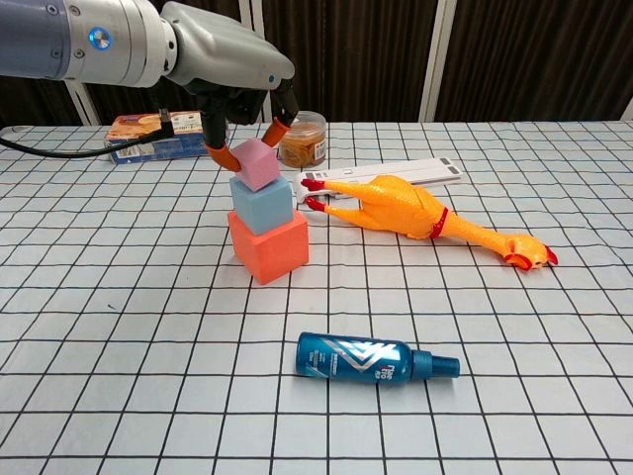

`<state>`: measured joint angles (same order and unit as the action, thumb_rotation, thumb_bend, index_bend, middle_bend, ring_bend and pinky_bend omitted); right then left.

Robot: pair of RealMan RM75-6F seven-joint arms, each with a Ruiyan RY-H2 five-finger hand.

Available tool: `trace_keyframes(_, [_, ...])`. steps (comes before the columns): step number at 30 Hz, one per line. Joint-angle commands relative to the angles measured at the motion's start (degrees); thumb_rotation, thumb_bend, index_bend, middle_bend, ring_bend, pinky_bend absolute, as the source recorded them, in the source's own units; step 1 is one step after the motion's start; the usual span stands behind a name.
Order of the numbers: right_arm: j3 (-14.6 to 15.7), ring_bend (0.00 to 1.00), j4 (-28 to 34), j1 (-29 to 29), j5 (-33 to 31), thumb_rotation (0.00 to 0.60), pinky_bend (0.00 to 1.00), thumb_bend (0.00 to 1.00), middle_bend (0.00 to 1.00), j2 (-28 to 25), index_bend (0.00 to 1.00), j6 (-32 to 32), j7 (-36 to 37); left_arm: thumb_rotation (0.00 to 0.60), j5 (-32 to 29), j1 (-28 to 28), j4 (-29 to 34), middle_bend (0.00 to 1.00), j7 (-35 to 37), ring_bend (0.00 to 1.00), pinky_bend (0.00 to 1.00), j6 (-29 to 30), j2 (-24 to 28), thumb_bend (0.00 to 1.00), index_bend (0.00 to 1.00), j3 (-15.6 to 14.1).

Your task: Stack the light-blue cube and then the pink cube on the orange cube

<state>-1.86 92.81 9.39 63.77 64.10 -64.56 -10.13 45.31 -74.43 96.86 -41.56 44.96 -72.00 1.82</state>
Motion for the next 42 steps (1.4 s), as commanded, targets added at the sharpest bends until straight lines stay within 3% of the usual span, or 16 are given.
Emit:
trace_keyframes(1, [0.0, 0.16, -0.1, 0.0, 0.0, 0.6, 0.22, 0.1, 0.08, 0.0, 0.15, 0.0, 0.1, 0.6, -0.1, -0.1, 0.1, 0.95, -0.1, 0.82, 0.96, 0.1, 0.0, 0.33, 0.58, 0.0])
trace_keyframes(22, [-0.1, 0.16, 0.1, 0.2, -0.4, 0.6, 0.22, 0.1, 0.08, -0.1, 0.15, 0.2, -0.2, 0.6, -2.3, -1.0, 0.0, 0.95, -1.2, 0.82, 0.96, 0.3, -0.4, 0.3, 0.55, -0.8])
trace_keyframes(42, [0.1, 0.16, 0.2, 0.2, -0.4, 0.6, 0.22, 0.1, 0.08, -0.2, 0.15, 0.4, -0.1, 0.6, -4.2, -2.1, 0.5, 0.94, -2.6, 0.82, 0.96, 0.8, -0.1, 0.28, 0.38, -1.5])
